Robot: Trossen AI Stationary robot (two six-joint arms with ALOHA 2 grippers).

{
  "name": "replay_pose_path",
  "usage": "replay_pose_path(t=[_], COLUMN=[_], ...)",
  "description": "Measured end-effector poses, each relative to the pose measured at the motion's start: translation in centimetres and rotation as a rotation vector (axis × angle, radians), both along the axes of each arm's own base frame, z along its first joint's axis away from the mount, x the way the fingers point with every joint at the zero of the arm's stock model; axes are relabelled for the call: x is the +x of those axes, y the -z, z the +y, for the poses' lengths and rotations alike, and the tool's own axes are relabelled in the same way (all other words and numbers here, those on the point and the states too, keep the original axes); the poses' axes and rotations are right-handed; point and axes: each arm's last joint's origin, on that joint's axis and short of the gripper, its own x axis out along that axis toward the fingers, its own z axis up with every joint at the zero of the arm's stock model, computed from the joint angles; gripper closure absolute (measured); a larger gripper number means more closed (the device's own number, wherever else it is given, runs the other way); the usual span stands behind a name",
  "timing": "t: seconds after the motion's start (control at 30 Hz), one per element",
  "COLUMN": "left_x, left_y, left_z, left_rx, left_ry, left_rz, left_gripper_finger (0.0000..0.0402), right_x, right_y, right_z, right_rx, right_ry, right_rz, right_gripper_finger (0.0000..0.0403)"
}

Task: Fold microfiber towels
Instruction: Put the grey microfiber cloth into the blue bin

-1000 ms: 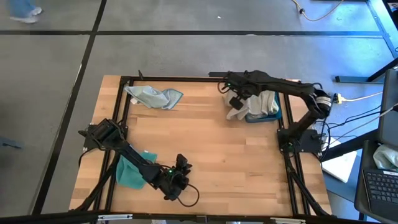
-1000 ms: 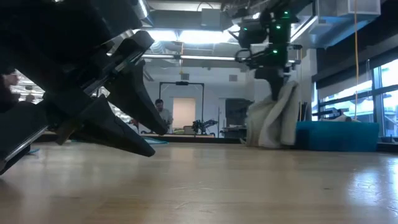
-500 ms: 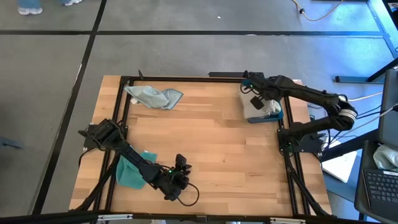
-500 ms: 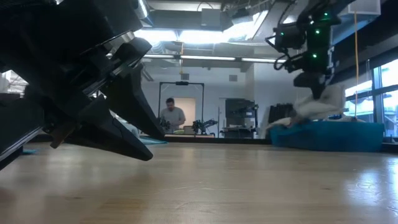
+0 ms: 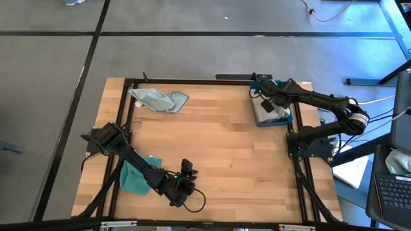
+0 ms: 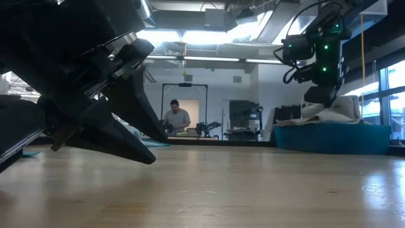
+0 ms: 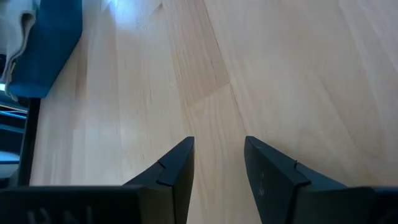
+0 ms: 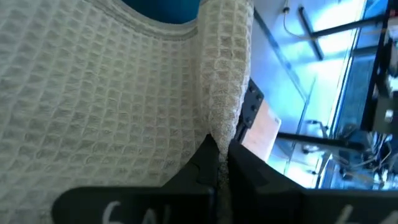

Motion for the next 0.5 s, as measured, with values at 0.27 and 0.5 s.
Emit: replay_pose_path(t=[0.27, 0.5], left_x=[0.01, 0.01], left_y=[0.02, 0.02], left_z=[-0.01, -0.01], left_rx=[0.006, 0.007], left_ry=[0.005, 0.006], left_rz=[0.002, 0.003], left_gripper_finger=[0.0269, 0.0269], right_x=[-0.96, -1.04], right_y=[0.07, 0.12], right_z=[-0.85, -0.51], right_rx=[0.019, 0.074], right_ry=[0.084, 0.075], right_rz=[-0.032, -0.032], right_gripper_finger=[0.0348, 0.0281])
